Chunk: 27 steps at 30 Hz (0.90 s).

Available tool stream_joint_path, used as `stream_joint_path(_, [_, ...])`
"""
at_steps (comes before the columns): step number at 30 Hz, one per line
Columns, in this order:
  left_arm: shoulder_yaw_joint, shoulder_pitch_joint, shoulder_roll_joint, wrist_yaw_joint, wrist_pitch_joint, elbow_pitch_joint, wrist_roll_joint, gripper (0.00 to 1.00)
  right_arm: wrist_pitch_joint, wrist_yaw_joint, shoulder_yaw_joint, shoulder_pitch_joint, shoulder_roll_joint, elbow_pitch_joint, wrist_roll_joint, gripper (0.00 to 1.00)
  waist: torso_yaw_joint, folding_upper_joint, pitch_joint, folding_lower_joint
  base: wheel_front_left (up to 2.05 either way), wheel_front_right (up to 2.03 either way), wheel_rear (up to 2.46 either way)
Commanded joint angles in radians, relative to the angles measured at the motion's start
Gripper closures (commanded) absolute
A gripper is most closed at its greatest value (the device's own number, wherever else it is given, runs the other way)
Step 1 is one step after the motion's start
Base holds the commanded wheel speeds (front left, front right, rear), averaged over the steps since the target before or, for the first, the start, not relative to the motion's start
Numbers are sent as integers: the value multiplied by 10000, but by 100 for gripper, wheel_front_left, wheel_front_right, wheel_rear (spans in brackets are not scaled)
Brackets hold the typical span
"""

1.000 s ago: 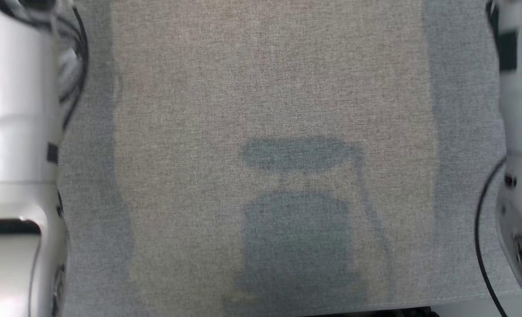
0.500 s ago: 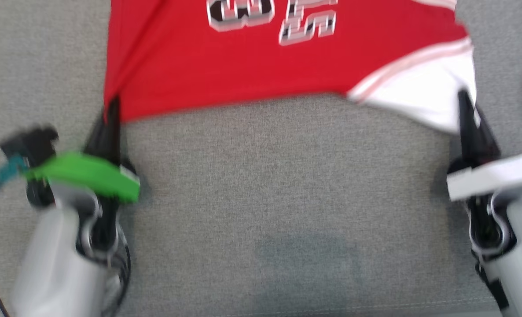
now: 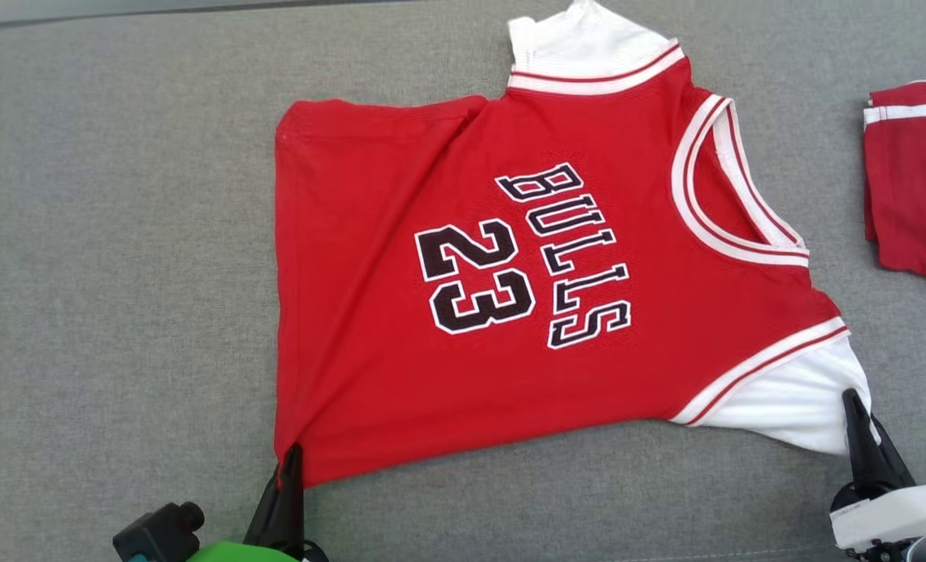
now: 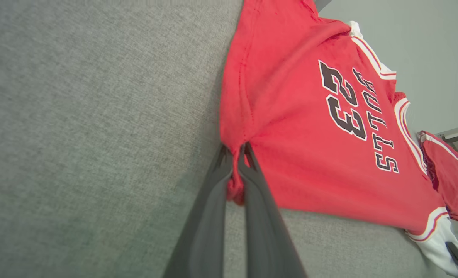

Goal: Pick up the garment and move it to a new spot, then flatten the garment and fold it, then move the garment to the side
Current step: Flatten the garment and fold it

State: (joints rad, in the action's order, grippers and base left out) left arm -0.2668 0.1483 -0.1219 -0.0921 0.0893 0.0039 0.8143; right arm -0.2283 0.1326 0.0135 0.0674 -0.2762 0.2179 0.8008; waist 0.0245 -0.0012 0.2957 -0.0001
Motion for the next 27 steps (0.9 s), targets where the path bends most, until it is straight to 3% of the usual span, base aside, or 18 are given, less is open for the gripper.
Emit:
stream_joint_path(1, [31,84,-53,-81,-17,-140,10,100,29,-36,-158,80,-25,-117,77,100,101,12,-217,1,0,0,0])
stream_joint_path(7, [-181,-550,-268,-416,-561,-1010,-358,100,630,-28,-225,-472,204,-964,140,100,97,12,-354,1,0,0,0])
stream_joint_path(11, [-188,-1326,-366,-676,-1217,-1159,-347,100,1166,-25,-77,-1320,387,-863,-243,100,-35,12,-411,1,0,0,0])
stream_joint_path(19, [-32,-2933,-671,-1133,-2247,-351,-353,100,1899,-24,230,-3224,660,547,-1100,100,-315,12,-280,1,0,0,0])
stream_joint_path(27, [-81,-4437,-868,-1126,-2929,898,-449,100,2045,-24,670,-5357,755,2163,-1758,100,-413,12,323,1,0,0,0])
